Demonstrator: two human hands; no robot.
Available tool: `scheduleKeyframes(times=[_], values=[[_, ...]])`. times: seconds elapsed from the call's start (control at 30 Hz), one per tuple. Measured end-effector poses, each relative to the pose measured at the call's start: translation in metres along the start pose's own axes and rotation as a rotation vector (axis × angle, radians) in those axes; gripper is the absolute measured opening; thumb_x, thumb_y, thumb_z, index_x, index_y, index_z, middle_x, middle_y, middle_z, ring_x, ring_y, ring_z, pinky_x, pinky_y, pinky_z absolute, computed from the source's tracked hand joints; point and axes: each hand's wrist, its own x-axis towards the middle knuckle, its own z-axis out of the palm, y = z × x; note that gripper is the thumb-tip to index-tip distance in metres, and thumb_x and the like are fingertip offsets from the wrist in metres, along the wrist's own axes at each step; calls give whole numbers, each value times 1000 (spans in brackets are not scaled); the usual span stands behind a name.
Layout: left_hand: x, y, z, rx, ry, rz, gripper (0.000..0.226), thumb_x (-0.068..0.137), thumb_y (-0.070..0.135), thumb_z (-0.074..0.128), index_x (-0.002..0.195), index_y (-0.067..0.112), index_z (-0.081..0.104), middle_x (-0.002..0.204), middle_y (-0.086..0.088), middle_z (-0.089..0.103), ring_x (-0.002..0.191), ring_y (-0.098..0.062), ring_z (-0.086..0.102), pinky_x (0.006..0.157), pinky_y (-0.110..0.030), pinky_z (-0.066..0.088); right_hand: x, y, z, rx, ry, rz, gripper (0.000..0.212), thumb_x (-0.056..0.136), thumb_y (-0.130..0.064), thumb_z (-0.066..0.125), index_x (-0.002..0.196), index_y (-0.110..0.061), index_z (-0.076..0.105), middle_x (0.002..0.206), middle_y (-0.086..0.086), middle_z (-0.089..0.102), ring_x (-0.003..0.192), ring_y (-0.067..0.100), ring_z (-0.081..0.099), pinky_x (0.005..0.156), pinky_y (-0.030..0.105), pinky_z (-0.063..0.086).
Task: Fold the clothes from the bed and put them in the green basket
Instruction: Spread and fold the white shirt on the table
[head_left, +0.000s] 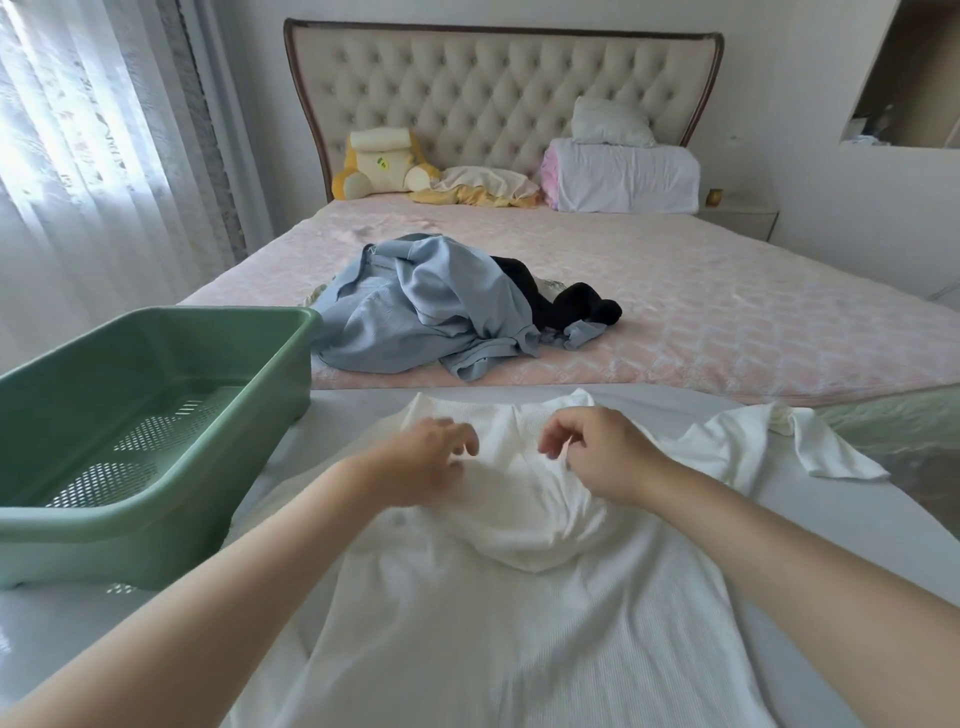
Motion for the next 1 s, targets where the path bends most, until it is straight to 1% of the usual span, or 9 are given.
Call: scheduleKeyframes(times=[0.1,0.23,0.33,0.43,0.67,0.77,0.87,0.93,1.0], values=[[1,10,9,70,-181,-39,43,92,25,57,132,36,46,127,8,45,114,-15,44,95,-38,47,7,32,-12,-450,43,-93,57,87,7,41,111,-38,67,124,-19,58,112,9,57,86,32,49],[4,61,-3,-154,168,74,18,93,23,59,108,31,60,104,12,58,97,-13,58,78,-24,48,15,55,-19,-749,-82,-195,60,92,3,48,137,-36,56,137,-16,49,125,12,45,84,26,36],[2,104,5,-208,-46,75,35,78,58,71,99,31,60,100,12,57,89,-11,57,79,-27,50,22,57,-16,-795,-80,-274,46,94,-3,49,127,-32,64,129,-11,57,119,16,51,91,30,42],[2,110,19,-72,-147,49,28,74,44,76,89,36,54,97,11,54,88,-13,56,74,-27,50,23,53,-14,-787,-96,-217,29,93,-6,50,107,-25,68,110,-7,61,100,20,60,82,33,47],[-3,89,-8,-40,335,160,31,70,-5,48,66,25,46,73,8,43,68,-17,45,51,-29,34,22,54,-23,-595,310,-324,36,71,4,66,72,-19,38,81,-1,38,64,22,39,50,30,27],[-13,95,-5,31,-54,152,28,81,4,52,77,31,60,84,11,53,76,-11,52,60,-22,40,18,50,-23,-917,70,-381,40,66,6,64,70,-28,42,77,-7,38,72,20,42,66,30,31],[-21,106,-6,-182,-515,98,12,85,26,66,95,32,71,85,15,64,75,-2,58,71,-16,47,8,48,-26,-847,-244,-158,27,78,0,50,78,-26,57,86,-13,49,92,18,52,80,26,30],[-16,106,-10,-404,-481,23,16,91,27,57,95,25,73,83,10,73,72,-5,63,73,-19,50,5,38,-29,-789,-231,-43,27,83,-3,50,80,-26,65,85,-15,56,88,15,53,82,25,34],[-3,100,-8,-541,-219,-61,22,94,20,49,91,22,71,77,5,74,66,-11,64,69,-26,52,10,30,-29,-837,-79,-66,27,89,-7,49,82,-26,68,91,-12,64,94,16,55,91,30,40]])
